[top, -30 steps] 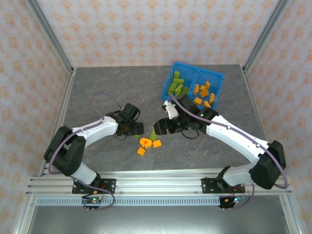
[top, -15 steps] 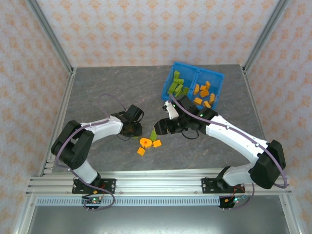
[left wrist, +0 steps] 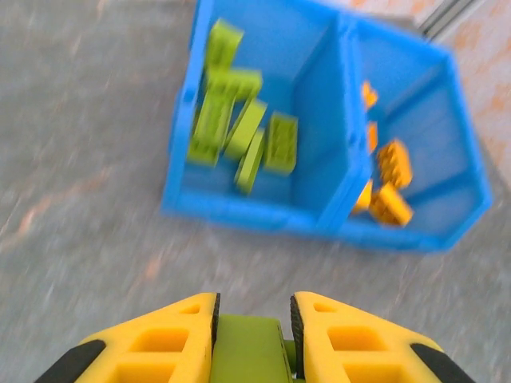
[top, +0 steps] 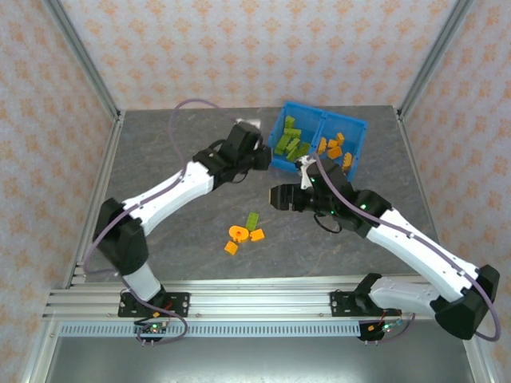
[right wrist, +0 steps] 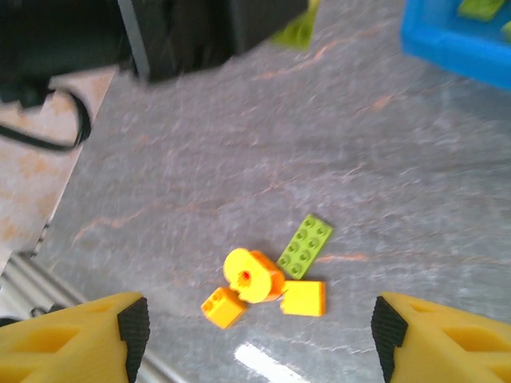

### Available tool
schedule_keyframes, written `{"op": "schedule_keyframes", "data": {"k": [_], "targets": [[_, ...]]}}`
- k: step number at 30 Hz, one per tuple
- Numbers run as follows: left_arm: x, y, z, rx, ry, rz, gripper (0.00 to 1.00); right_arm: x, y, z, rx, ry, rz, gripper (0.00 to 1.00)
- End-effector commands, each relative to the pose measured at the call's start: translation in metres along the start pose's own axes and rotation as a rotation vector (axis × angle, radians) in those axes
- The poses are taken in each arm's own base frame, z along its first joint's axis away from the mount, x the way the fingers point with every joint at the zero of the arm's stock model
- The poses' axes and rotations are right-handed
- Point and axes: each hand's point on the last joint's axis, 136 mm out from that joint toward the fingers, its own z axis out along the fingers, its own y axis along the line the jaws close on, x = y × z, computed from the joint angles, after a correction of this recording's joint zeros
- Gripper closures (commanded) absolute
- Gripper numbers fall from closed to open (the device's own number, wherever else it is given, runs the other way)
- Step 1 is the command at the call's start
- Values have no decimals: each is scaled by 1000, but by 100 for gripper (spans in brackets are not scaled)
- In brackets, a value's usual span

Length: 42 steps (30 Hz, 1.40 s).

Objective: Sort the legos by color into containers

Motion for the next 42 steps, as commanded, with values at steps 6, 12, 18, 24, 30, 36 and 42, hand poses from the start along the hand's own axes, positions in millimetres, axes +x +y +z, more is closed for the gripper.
{"op": "schedule_keyframes", "data": {"k": [6,12,18,24,30,36,42], "targets": [[-41,-31,103,3,-77,147,80,-3,-33,-21,140,-106,33,23],[-49,-43,137,8,-81,154,70,1,-39,-24,161,-109,29,23],[-62,-52,126,17,-108,157,56,3,-42,-24,174,-105,18,23],[-67,-57,74,51,-130,151,49,6,-44,-20,174,-103,32,22],[-55,-30,-45,77,-230,164,44,20,-51,-3,193,-47,53,22],[12,5,-156,150,-196,356,36,39,-50,40,217,92,154,23],[92,44,-236,220,-133,677,12,69,-35,97,291,249,190,20]]}}
